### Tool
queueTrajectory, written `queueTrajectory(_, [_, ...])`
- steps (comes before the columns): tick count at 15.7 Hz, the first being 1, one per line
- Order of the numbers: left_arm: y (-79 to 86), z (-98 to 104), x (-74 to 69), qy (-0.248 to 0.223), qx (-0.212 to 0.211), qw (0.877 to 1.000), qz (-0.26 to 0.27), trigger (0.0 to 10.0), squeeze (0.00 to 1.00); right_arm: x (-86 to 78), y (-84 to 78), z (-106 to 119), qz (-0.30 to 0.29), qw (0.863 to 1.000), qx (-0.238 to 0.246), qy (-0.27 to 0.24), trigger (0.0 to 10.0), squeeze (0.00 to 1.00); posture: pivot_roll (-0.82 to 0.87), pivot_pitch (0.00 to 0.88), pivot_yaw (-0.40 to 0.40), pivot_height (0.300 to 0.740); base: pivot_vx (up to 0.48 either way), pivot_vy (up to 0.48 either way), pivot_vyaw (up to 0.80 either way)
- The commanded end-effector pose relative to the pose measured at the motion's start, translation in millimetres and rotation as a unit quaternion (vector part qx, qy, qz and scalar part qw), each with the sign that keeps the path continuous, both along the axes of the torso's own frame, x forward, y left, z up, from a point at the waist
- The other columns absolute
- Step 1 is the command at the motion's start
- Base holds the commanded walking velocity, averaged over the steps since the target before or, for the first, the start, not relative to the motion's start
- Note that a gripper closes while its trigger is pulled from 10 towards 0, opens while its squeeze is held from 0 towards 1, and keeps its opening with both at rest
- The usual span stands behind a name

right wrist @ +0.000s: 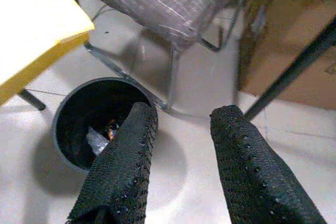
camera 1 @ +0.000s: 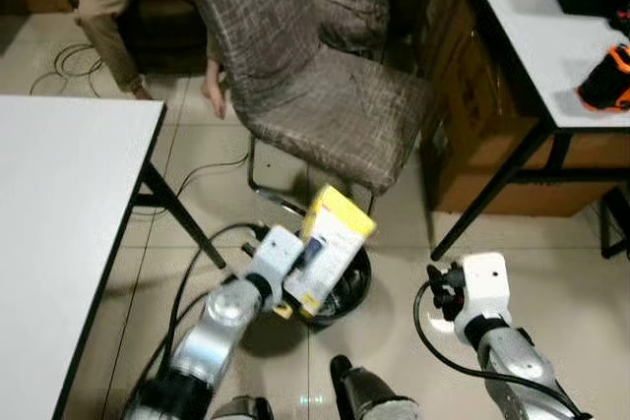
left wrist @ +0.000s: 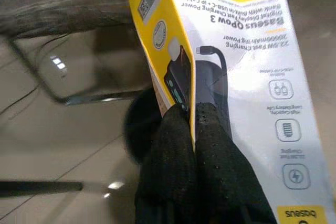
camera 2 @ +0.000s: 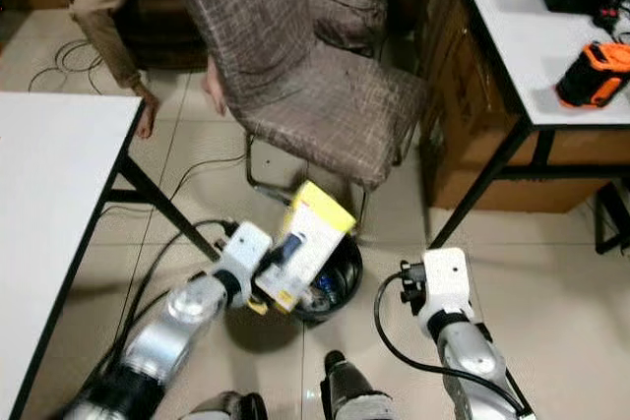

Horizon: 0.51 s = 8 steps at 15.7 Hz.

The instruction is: Picking trash to rubbish bin

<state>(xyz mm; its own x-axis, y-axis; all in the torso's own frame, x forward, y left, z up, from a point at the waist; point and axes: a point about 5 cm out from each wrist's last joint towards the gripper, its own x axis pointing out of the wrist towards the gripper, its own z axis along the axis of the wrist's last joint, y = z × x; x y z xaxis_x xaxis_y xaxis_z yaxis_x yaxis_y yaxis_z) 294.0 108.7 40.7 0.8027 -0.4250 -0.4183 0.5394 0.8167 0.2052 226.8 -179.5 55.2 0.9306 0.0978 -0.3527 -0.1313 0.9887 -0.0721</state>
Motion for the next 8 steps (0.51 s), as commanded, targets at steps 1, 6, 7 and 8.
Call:
queueTrajectory(1, [7.6,-5,5.8,0.007,0.011,1.000,0.020,10.0,0.00,-2.5,2.6,0,0.014,1.000,-0.002,0.011,10.0,0.00,-0.18,0.212,0.004,0.740,0.000,0.000,0.00])
queueTrajectory(6, [-13.0,-2,20.5,0.011,0.003,0.999,-0.040,10.0,0.00,-3.5,4.8,1,0.026,0.999,-0.006,0.023,10.0,0.00,-0.17,0.240,0.001,0.740,0.000,0.000,0.00])
queueTrajectory(7, [-16.3,-2,21.9,0.012,0.006,0.999,-0.045,10.0,0.00,-4.0,5.3,2,0.027,0.999,-0.005,0.024,10.0,0.00,-0.18,0.249,0.007,0.740,0.000,0.000,0.00])
queueTrajectory(8, [-23.0,-2,24.2,0.011,0.005,0.999,-0.048,10.0,0.00,-5.0,6.3,3,0.029,0.999,0.000,0.022,10.0,0.00,-0.19,0.258,0.015,0.740,0.000,0.000,0.00])
